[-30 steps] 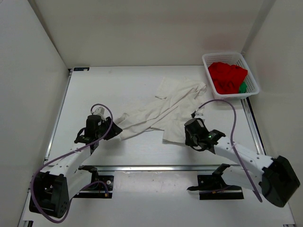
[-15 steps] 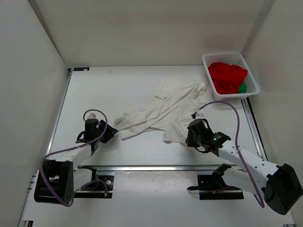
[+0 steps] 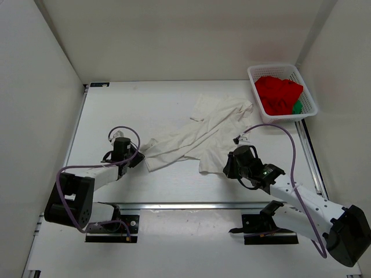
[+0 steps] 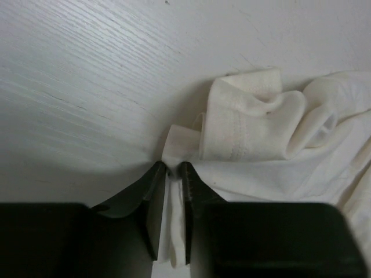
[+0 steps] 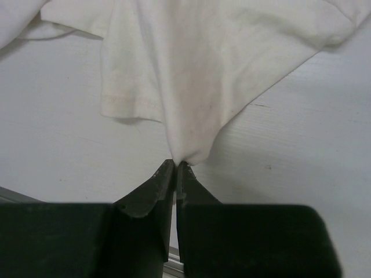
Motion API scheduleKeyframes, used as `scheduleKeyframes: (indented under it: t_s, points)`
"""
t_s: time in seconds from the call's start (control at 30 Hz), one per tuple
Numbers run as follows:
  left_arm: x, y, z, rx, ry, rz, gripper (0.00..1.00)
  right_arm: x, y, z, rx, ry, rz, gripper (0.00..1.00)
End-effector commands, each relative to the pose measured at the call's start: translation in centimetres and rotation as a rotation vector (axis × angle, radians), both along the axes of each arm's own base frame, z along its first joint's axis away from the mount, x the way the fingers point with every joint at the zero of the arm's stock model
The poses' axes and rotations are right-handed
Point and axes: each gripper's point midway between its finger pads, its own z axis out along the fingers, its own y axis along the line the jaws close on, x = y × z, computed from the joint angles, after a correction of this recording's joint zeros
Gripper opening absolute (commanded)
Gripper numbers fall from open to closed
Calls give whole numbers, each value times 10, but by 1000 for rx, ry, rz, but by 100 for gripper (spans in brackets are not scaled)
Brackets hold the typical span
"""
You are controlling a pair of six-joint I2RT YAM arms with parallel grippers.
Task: Fold and stack the t-shirts
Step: Flatten out the tshirt
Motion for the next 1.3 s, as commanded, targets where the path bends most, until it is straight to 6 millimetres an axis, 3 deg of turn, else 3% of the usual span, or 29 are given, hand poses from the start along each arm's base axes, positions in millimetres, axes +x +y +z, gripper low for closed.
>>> scheduleKeyframes:
  t_s: [0.0, 0.17, 0.3, 0.37, 0.43, 0.5, 0.53, 0.57, 0.6, 0.63, 0.67, 0.7, 0.73, 0.77, 0.8, 0.83, 0.87, 0.9, 0.93, 1.0, 1.03, 1.07, 1.1, 1.13, 1.2, 1.27]
  points:
    - [3, 9, -5, 60, 37, 13, 23, 6, 10, 15, 53, -63, 23, 2]
    - [11, 8, -6, 88, 50, 3, 0, 6, 11, 26, 79, -98, 22, 1]
    - [10, 8, 2, 77, 39, -5, 0, 7, 7, 27, 77, -98, 18, 1]
    - [11, 2, 22, 76, -5, -39, 0, 9, -1, 30, 41, -91, 10, 1]
    - [11, -4, 46, 90, -48, -106, 0, 24, -9, 55, 29, -139, -22, 0]
    - [15, -16, 92, 63, -124, -186, 0, 32, -22, 77, -26, -167, -56, 0]
    - [18, -23, 121, 56, -176, -246, 0, 45, -26, 115, -42, -238, -77, 0]
    - [21, -24, 139, 52, -202, -256, 0, 51, -34, 127, -60, -255, -105, 0]
    - [25, -30, 171, 56, -247, -287, 0, 55, -38, 136, -85, -260, -126, 0]
    - [25, -36, 191, 54, -283, -319, 0, 60, -44, 166, -100, -308, -139, 0]
    - [27, -38, 224, 54, -340, -337, 0, 65, -52, 195, -128, -345, -166, 0]
    - [30, -32, 266, 37, -419, -326, 0, 66, -57, 204, -162, -349, -181, 0]
    - [29, -32, 301, 8, -484, -347, 0, 69, -60, 243, -157, -426, -205, 0]
    - [28, -26, 319, -29, -518, -353, 0, 70, -66, 283, -146, -492, -245, 0]
    - [30, -12, 347, -38, -582, -324, 0, 73, -67, 291, -189, -493, -252, 0]
    - [25, -10, 373, -70, -639, -339, 0, 72, -68, 330, -158, -564, -262, 0]
    - [22, -11, 386, -76, -661, -355, 0, 66, -72, 367, -134, -627, -279, 0]
    - [23, 6, 405, -50, -696, -307, 0, 70, -71, 373, -166, -629, -285, 0]
    - [19, 7, 422, -85, -728, -305, 0, 64, -71, 420, -128, -713, -288, 0]
    - [15, 10, 449, -99, -786, -315, 0, 59, -65, 454, -112, -773, -266, 0]
    - [13, 12, 463, -96, -798, -318, 0, 67, -56, 459, -124, -778, -252, 0]
    - [14, 13, 468, -101, -799, -313, 0, 59, -55, 483, -90, -830, -243, 0]
    - [15, 16, 479, -94, -813, -306, 0, 60, -56, 497, -95, -862, -261, 0]
    - [20, 23, 485, -82, -816, -284, 0, 62, -43, 502, -90, -879, -255, 0]
    - [36, 33, 477, -59, -788, -252, 0, 69, -33, 497, -150, -897, -246, 0]
    - [69, 46, 432, -104, -686, -228, 0, 83, -26, 479, -169, -863, -223, 0]
